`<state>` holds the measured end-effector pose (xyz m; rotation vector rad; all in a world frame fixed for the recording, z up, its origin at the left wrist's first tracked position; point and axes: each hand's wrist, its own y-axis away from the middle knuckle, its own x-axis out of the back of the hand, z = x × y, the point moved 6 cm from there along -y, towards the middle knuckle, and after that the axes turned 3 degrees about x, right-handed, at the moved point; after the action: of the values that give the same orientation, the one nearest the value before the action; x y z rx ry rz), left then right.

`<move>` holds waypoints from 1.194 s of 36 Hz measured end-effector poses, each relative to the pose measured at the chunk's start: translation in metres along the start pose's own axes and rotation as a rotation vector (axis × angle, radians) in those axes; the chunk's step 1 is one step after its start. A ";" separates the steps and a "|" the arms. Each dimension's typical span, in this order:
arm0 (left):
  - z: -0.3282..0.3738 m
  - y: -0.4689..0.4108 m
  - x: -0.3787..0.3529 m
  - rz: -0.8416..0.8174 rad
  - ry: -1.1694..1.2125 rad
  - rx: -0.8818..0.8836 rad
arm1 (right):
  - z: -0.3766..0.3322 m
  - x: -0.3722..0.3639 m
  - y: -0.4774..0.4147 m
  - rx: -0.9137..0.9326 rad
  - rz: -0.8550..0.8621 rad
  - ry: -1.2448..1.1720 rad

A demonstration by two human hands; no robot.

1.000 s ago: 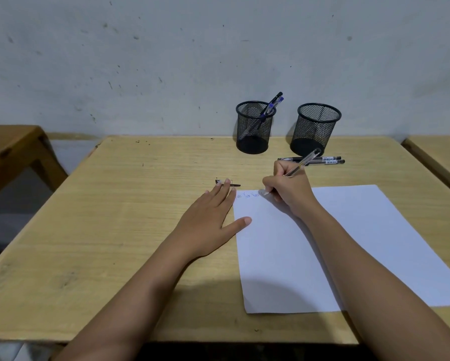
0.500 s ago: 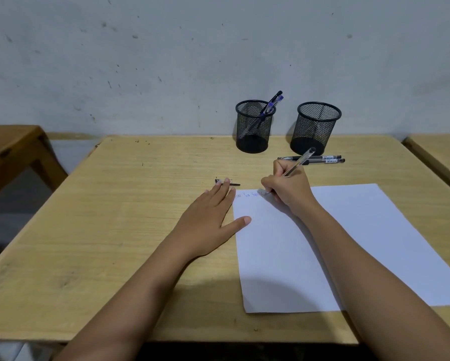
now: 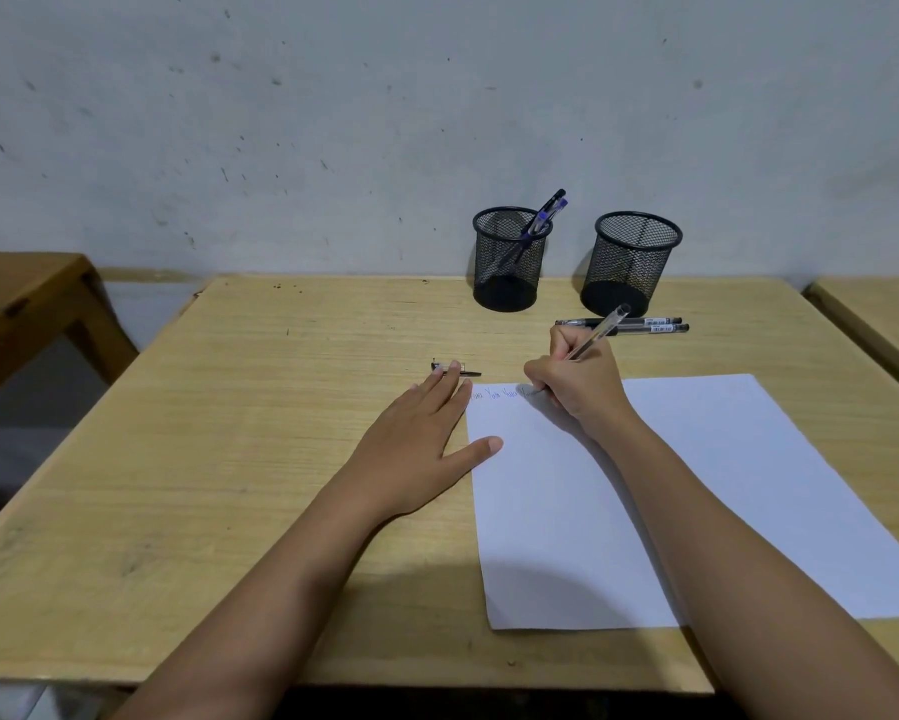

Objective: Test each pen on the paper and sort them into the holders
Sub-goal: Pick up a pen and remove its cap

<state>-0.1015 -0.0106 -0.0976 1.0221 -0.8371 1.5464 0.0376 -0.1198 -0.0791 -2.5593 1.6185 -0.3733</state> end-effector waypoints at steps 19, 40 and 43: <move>0.000 0.000 0.016 0.081 0.275 0.006 | -0.012 0.019 0.007 -0.125 0.066 -0.388; -0.020 -0.034 0.047 0.411 0.610 0.075 | -0.020 0.006 0.006 -0.194 -0.080 -0.486; -0.013 -0.032 0.051 0.410 0.708 0.048 | -0.023 0.005 0.006 -0.178 -0.088 -0.487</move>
<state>-0.0769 0.0270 -0.0553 0.2758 -0.5159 2.0964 0.0287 -0.1261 -0.0576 -2.5702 1.4111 0.3818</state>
